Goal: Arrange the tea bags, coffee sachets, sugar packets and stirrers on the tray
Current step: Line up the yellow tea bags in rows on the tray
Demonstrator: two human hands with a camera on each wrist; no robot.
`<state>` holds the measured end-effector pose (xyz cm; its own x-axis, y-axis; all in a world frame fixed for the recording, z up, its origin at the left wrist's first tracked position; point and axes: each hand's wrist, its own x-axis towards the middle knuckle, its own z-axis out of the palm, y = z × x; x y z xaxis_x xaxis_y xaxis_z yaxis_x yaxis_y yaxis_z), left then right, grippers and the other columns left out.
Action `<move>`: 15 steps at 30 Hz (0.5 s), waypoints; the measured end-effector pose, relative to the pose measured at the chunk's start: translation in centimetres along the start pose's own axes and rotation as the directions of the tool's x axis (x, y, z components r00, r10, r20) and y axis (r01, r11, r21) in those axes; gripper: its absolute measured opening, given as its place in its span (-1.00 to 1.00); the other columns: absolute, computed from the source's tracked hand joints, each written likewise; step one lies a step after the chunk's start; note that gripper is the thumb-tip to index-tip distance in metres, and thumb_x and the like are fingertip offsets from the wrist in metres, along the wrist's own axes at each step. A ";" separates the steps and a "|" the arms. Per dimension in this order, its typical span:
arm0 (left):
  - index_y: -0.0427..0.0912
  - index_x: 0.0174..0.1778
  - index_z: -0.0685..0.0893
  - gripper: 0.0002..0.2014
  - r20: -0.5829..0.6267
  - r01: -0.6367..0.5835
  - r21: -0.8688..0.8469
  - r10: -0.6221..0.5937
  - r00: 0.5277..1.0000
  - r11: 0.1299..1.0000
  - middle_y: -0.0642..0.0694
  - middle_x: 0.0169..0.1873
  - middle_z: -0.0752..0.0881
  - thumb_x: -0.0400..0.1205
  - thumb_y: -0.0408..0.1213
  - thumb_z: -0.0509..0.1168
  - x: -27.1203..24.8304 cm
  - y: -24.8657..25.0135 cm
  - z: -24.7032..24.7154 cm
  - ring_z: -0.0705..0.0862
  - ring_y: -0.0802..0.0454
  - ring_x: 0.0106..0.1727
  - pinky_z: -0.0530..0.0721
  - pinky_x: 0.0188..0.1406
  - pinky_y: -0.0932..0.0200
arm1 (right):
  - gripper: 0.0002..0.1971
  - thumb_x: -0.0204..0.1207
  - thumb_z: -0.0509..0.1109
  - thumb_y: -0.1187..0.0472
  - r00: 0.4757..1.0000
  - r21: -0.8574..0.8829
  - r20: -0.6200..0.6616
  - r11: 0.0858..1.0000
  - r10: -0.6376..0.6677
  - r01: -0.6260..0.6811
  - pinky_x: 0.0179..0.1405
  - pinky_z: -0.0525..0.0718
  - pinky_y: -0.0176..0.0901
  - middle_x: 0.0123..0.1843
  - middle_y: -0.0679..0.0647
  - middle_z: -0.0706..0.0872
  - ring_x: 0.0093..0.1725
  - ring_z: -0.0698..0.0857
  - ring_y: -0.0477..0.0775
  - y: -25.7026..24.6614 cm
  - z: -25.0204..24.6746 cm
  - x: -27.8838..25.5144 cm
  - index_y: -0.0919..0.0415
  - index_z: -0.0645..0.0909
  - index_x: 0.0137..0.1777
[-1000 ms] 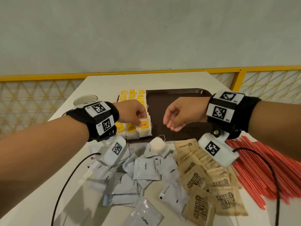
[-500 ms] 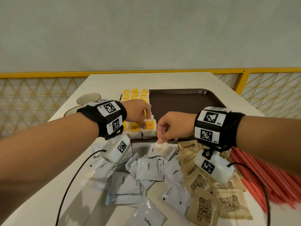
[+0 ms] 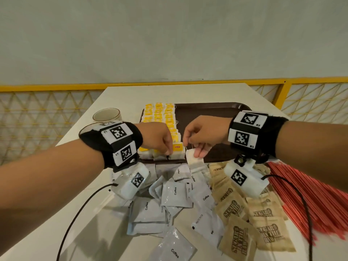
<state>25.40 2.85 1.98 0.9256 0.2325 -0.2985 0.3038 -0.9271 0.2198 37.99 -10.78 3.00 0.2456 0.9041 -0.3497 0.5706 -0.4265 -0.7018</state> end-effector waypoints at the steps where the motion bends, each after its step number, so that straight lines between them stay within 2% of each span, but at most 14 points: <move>1: 0.01 -0.05 0.82 -0.89 -0.034 0.038 0.061 -0.036 0.999 0.997 0.27 -0.33 0.67 0.58 -0.18 0.39 0.2 0.1 0.3 0.57 0.37 -0.23 0.46 -0.08 0.35 | -0.81 0.61 0.19 0.42 1.000 -0.010 0.011 1.000 0.028 -0.028 -0.14 0.80 -0.04 -0.26 0.18 0.58 -0.22 0.76 0.14 -0.1 0.1 0.0 0.32 0.65 0.01; 3: 0.05 -0.17 0.78 -0.90 -0.149 0.130 0.150 -0.108 0.983 0.980 0.20 -0.26 0.69 0.58 -0.11 0.36 0.5 0.5 0.6 0.57 0.18 -0.10 0.36 0.13 0.03 | -0.87 0.58 0.35 0.24 0.997 -0.144 0.002 0.987 0.076 -0.075 -0.15 0.81 -0.05 -0.15 0.17 0.61 -0.18 0.72 0.09 -0.1 0.4 0.0 0.28 0.65 0.03; 4: 0.03 -0.23 0.74 -0.87 -0.196 0.166 0.157 -0.134 0.971 0.973 0.16 -0.23 0.70 0.59 -0.08 0.34 0.7 0.6 0.7 0.57 0.11 -0.08 0.32 0.15 -0.04 | -0.77 0.52 0.45 0.11 0.997 -0.255 -0.006 0.964 0.079 -0.078 -0.21 0.79 -0.12 -0.11 0.15 0.63 -0.17 0.69 0.04 0.2 0.4 0.2 0.26 0.65 0.05; 6: 0.00 -0.24 0.69 -0.82 -0.235 0.192 0.106 -0.163 0.958 0.976 0.10 -0.19 0.70 0.58 -0.01 0.33 1.0 0.7 0.5 0.60 0.05 -0.06 0.36 0.15 -0.03 | -0.64 0.41 0.54 -0.05 0.998 -0.425 0.003 0.903 0.069 -0.061 -0.34 0.69 -0.25 -0.16 0.06 0.64 -0.21 0.63 0.01 0.8 0.7 0.3 0.20 0.66 0.03; 7: 0.00 -0.20 0.68 -0.81 -0.218 0.178 0.067 -0.159 0.963 0.982 0.11 -0.19 0.69 0.55 0.03 0.36 1.1 0.8 0.4 0.61 0.05 -0.06 0.45 0.13 0.00 | -0.67 0.39 0.56 -0.06 0.998 -0.462 0.017 0.886 0.058 -0.044 -0.36 0.65 -0.25 -0.20 0.01 0.63 -0.23 0.63 0.01 1.0 0.9 0.3 0.16 0.66 -0.02; 9: 0.00 -0.08 0.61 -0.71 -0.141 0.141 0.047 -0.133 0.981 0.989 0.12 -0.20 0.63 0.45 0.08 0.46 1.2 1.0 0.4 0.60 0.07 -0.08 0.55 0.02 0.04 | -0.79 0.43 0.55 0.03 0.998 -0.455 0.034 0.890 0.043 -0.023 -0.35 0.67 -0.26 -0.23 -0.02 0.63 -0.25 0.64 -0.02 1.5 0.9 0.4 0.13 0.64 -0.12; 11: 0.00 -0.03 0.54 -0.63 -0.110 0.139 0.104 -0.128 0.986 0.985 0.09 -0.18 0.64 0.42 0.06 0.50 1.3 1.1 0.8 0.58 0.06 -0.09 0.50 -0.10 0.09 | -0.85 0.48 0.50 0.13 0.999 -0.381 0.021 0.924 0.044 -0.032 -0.37 0.68 -0.28 -0.24 0.02 0.62 -0.29 0.63 -0.03 1.5 0.4 0.4 0.14 0.60 -0.21; 13: -0.02 -0.05 0.54 -0.65 -0.139 0.145 0.151 -0.124 0.982 0.978 0.05 -0.14 0.68 0.43 0.05 0.48 1.6 1.2 1.3 0.61 0.04 -0.08 0.47 -0.12 0.08 | -0.81 0.50 0.46 0.20 0.998 -0.274 -0.022 0.960 0.052 -0.056 -0.43 0.66 -0.27 -0.23 0.08 0.61 -0.32 0.60 -0.01 1.3 0.0 0.3 0.14 0.53 -0.29; 15: -0.03 -0.07 0.55 -0.67 -0.146 0.161 0.162 -0.138 0.980 0.974 0.03 -0.12 0.69 0.44 0.06 0.46 1.8 1.3 1.5 0.62 0.04 -0.07 0.48 -0.10 0.07 | -0.75 0.48 0.45 0.24 0.997 -0.154 -0.067 0.987 0.043 -0.053 -0.51 0.60 -0.23 -0.17 0.23 0.70 -0.27 0.61 0.07 1.2 -0.2 0.3 0.15 0.46 -0.36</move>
<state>27.09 1.59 0.31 0.8979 0.3984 -0.1873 0.4082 -0.9128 0.0154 38.89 -11.02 2.19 0.3216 0.8848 -0.3371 0.6710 -0.4641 -0.5782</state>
